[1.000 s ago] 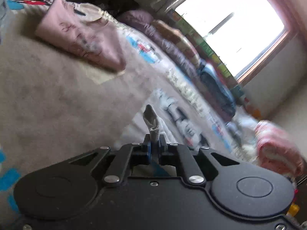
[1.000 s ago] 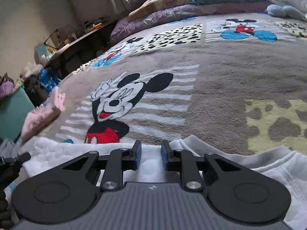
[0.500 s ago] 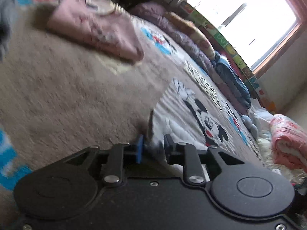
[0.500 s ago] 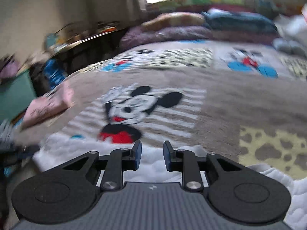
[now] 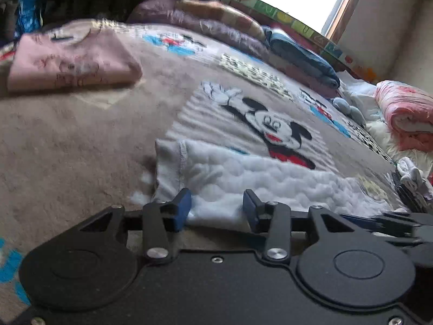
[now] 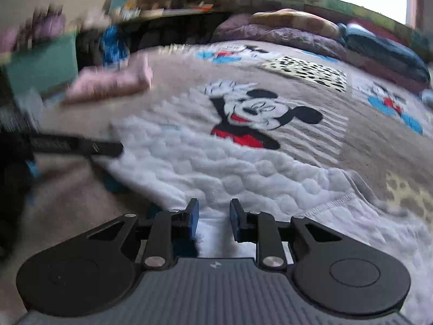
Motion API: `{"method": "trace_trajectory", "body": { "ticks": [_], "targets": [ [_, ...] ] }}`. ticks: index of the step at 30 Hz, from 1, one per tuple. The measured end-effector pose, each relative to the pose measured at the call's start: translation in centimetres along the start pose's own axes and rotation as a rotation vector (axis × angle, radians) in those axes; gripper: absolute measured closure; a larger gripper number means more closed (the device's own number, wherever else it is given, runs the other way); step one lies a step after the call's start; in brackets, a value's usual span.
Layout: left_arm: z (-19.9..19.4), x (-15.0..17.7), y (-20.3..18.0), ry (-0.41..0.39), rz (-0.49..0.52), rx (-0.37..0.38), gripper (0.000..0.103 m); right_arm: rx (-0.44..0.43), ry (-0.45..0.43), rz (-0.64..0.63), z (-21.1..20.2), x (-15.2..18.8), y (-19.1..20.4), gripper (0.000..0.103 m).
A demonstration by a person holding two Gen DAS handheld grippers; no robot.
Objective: Fold clothes
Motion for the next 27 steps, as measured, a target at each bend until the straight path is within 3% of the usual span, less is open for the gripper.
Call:
{"method": "trace_trajectory", "body": {
  "ticks": [2,5,11,15,21,24,27],
  "targets": [
    [-0.6,-0.6,-0.9,-0.027,0.012,0.014,0.061,-0.021,-0.017,0.078,-1.5,-0.3,-1.1,0.074],
    [-1.2,-1.0,-2.7,-0.062,0.042,0.043,0.061,-0.007,-0.085,0.289,-5.7,1.9,-6.4,0.070],
    [-0.5,-0.5,-9.3,-0.069,0.175,0.117,0.061,0.180,-0.187,0.619,-14.8,9.5,-19.2,0.065],
    [0.8,0.4,-14.5,-0.042,0.232,0.191,0.061,0.284,-0.239,0.810,-19.0,14.6,-25.7,0.060],
    [2.8,2.7,-22.1,0.019,0.322,0.290,0.061,0.342,-0.330,1.062,-20.4,20.1,-32.5,0.045],
    [4.1,3.7,-25.3,0.059,0.339,0.343,0.061,0.311,-0.371,1.152,-19.6,21.3,-35.1,0.045],
    [5.3,4.7,-27.5,0.101,0.324,0.389,0.061,0.298,-0.399,1.153,-18.8,21.1,-36.9,0.041]
  ]
}}
Point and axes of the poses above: each gripper's, at about its wrist camera, not at the fingertips, and z roughly the way its jaws point, y to its left, x to its underside, the point moved 2 cm from there along z, roughly the way its jaws point, and after that the axes turned 6 degrees about x, right-handed, at the moved point
